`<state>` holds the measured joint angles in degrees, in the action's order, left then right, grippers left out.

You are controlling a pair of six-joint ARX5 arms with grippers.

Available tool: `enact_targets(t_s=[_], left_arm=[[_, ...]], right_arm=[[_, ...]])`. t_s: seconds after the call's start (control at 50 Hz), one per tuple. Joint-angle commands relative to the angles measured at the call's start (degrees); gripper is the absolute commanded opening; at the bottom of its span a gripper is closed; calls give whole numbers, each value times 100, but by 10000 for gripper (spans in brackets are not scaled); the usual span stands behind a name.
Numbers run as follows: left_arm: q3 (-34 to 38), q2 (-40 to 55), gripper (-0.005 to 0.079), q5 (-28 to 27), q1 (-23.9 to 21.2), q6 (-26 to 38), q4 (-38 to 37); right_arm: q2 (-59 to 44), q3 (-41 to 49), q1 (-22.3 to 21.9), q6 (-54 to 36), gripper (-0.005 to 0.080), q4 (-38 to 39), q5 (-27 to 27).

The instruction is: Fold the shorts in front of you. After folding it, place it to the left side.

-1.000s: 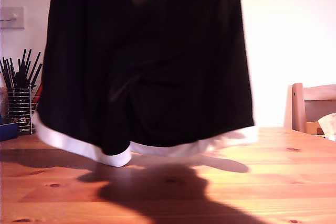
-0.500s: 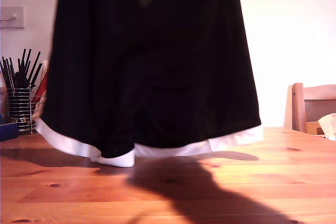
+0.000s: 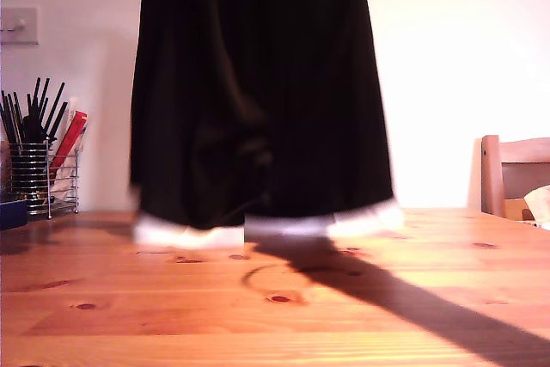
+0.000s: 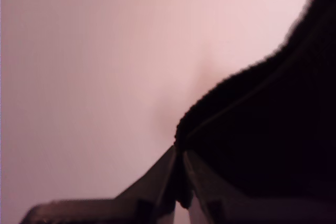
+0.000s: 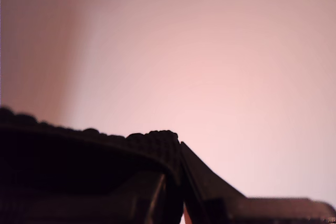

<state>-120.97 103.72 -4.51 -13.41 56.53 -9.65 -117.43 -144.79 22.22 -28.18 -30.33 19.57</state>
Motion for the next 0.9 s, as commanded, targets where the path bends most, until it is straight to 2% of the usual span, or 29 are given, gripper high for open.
enact_targets(t_s=[0.0,0.02,0.04,0.14,0.3,0.36,0.5,0.58,0.74,0.88], left_arm=[[-269,-221,-21,2,-9,-332,-162],[-302,-223,-21,2,-9,-332,-348],[-337,-227,-21,-2,-9,-636,-535],[-387,-227,-21,-66,-9,-772,-1613],[-385,-37,-21,-286,81,-1084,-3624],[-385,72,-21,-420,177,-1462,-4221],[-385,369,-21,-658,306,-1661,-5480],[-385,535,-21,-708,354,-1670,-5910],[-385,710,-21,-739,378,-1740,-6332],[-348,741,-21,-1078,382,-1759,-6601]], right_arm=[[306,-199,28,151,-13,-214,-61],[306,-229,28,188,-13,-396,-105],[306,-243,28,240,-13,-555,-164],[306,-249,28,546,-13,-1425,-345],[269,-216,22,1139,-13,-2881,-1029],[258,-216,-22,1434,-13,-3351,-1296],[90,-164,-63,1917,-13,-4385,-1812],[-46,-66,-66,2039,-13,-4760,-1917],[-190,330,-63,2221,-13,-4771,-2225],[-190,903,-63,2234,-13,-4776,-2341]])
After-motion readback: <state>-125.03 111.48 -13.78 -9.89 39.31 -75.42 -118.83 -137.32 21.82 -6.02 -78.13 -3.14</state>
